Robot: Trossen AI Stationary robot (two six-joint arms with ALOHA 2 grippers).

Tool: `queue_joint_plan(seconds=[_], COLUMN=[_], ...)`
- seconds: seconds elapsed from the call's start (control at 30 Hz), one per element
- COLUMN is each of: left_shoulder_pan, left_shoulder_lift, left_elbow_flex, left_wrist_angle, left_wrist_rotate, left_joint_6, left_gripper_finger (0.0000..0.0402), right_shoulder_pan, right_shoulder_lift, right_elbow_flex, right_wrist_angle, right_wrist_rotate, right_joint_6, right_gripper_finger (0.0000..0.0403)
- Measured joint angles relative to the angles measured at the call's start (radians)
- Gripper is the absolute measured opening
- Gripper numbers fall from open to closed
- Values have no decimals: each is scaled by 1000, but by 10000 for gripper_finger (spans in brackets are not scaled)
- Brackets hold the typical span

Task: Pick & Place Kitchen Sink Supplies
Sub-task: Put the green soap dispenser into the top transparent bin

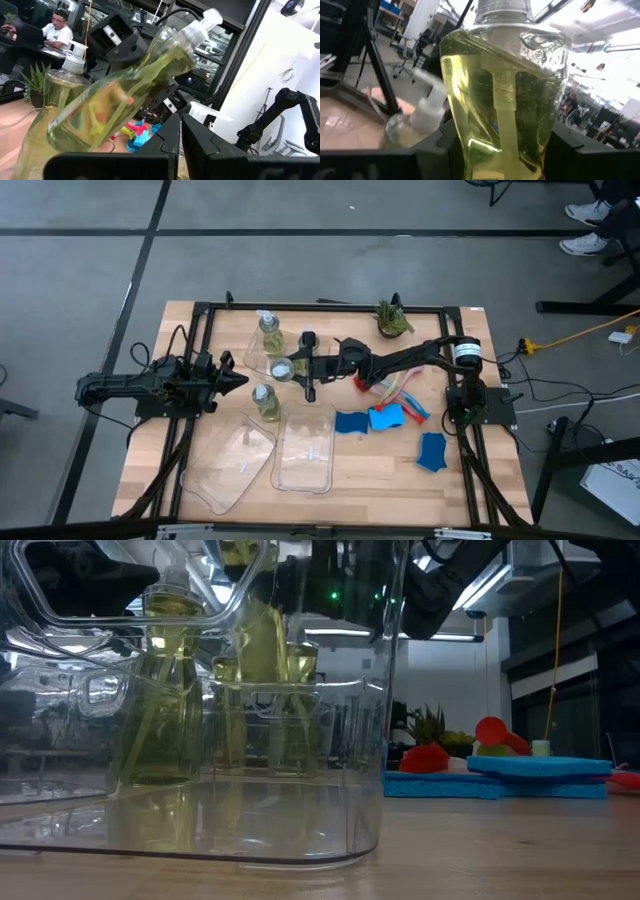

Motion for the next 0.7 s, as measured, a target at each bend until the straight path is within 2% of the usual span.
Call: queue_joint_plan(seconds=[0.43,0.57,0.7], left_shoulder_pan=[0,0,0], left_shoulder_lift=[0,0,0], left_elbow_flex=[0,0,0], left_wrist_angle=[0,0,0], left_wrist_rotate=[0,0,0], left_joint_6=[0,0,0], left_gripper_finger=[10,11,11], right_shoulder_pan=[41,92,139], right_shoulder_lift=[-11,-50,-105], right_elbow_flex=[43,43,26], right_wrist_angle=[-49,-155,-181], right_wrist_rotate=[2,123,217], right_joint_6=[-33,-131,-146], right_gripper_finger=[173,173,173])
